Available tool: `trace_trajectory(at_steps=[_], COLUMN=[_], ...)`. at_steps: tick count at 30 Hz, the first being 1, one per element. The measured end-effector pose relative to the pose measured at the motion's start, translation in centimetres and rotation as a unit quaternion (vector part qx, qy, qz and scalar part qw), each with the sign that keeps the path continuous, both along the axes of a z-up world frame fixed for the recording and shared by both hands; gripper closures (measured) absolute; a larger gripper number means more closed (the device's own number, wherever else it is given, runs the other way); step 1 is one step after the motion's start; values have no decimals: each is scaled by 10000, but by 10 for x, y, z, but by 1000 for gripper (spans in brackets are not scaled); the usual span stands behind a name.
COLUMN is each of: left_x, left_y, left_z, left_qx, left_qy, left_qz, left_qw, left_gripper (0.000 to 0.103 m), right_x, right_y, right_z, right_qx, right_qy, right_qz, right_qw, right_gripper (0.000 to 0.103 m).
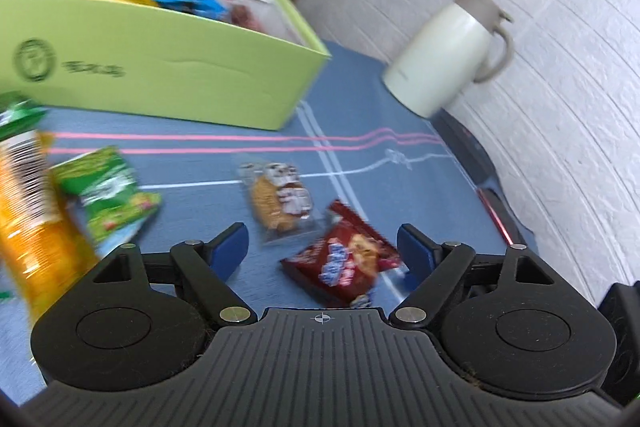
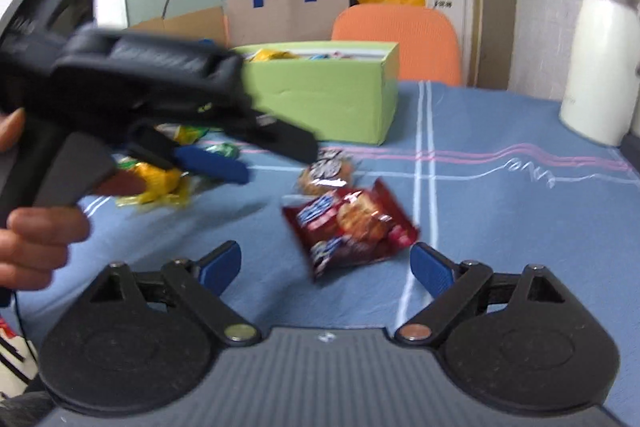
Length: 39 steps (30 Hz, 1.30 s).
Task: Organize snacks
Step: 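Grasp the dark red cookie pack with the left tool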
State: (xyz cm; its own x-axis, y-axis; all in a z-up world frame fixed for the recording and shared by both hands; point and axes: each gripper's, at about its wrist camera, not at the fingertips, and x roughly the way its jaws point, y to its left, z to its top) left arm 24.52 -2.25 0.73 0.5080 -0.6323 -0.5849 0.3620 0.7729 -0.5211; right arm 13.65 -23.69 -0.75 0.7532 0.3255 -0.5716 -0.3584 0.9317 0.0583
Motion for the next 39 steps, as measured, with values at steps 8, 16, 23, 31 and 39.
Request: trace_trajectory(at_steps=[8, 16, 23, 31, 39], left_x=[18, -31, -67, -38, -38], left_y=[-30, -13, 10, 6, -2], left_z=[-9, -9, -7, -3, -15], left_qx=[118, 187, -110, 133, 290], left_qy=[480, 497, 738, 803, 775], left_qz=[-872, -752, -526, -140, -194], left_qw=[9950, 9958, 9958, 9966, 9964], left_gripper=[35, 32, 34, 38, 85], right_x=[21, -9, -37, -47, -44], right_y=[17, 31, 36, 28, 30], right_z=[-6, 3, 1, 3, -6], right_qx=[-286, -335, -424, -45, -131], right_qy=[162, -9, -60, -155, -109], right_qz=[525, 1011, 1150, 264, 67], right_qw=[9981, 9943, 9924, 9995, 9998], right_gripper=[11, 11, 11, 16, 50])
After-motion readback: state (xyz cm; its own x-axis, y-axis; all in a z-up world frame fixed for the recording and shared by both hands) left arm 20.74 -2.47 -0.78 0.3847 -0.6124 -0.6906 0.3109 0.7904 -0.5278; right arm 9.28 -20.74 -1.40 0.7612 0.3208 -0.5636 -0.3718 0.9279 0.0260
